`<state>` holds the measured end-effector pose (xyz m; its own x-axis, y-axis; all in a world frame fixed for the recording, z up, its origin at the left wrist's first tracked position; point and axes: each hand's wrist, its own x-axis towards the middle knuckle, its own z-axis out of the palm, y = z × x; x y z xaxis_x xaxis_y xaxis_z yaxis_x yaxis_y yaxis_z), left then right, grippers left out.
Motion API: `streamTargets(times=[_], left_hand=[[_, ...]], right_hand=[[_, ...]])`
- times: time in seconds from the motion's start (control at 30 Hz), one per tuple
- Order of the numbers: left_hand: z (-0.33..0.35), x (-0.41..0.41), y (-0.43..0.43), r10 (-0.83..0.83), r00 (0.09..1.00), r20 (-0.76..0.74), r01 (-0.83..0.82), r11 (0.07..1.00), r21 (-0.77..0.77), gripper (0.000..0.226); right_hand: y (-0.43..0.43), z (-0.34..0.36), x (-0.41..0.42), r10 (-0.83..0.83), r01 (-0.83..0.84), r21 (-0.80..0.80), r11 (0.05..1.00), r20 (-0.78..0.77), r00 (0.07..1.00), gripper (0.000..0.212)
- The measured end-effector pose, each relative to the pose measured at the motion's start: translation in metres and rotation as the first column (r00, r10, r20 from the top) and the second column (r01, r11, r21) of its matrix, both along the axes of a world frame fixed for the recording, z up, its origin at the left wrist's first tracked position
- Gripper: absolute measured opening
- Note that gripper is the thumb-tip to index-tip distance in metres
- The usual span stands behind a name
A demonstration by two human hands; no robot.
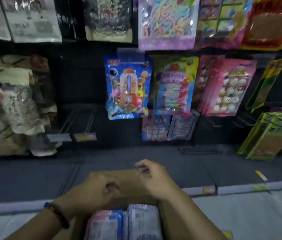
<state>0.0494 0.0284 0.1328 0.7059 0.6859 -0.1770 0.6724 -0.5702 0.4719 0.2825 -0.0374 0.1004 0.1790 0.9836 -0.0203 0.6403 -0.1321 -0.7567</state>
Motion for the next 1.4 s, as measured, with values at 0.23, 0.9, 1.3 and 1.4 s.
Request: streamTargets(times=[0.23, 0.9, 1.3, 1.4], left_hand=[[-0.090, -0.069, -0.003, 0.057, 0.985, -0.163, -0.065, 0.997, -0.044, 0.018], [-0.122, -0.088, -0.015, -0.154, 0.869, -0.469, -0.001, 0.950, -0.314, 0.066], [-0.115, -0.097, -0.007, -0.043, 0.861, -0.506, -0.087, 0.969, -0.230, 0.057], [-0.118, -0.102, -0.004, 0.044, 0.885, -0.464, -0.145, 0.972, -0.183, 0.041]], right_hand=[[-0.034, -0.117, -0.057, 0.281, -0.194, -0.400, 0.896, 0.172, 0.944, 0.029], [-0.079, -0.235, -0.113, 0.657, -0.331, -0.788, 0.518, 0.119, 0.745, 0.043], [-0.037, -0.197, -0.067, 0.122, -0.147, -0.480, 0.865, -0.081, 0.989, 0.027], [-0.034, -0.186, -0.056, -0.024, -0.058, -0.387, 0.920, -0.205, 0.978, 0.024]])
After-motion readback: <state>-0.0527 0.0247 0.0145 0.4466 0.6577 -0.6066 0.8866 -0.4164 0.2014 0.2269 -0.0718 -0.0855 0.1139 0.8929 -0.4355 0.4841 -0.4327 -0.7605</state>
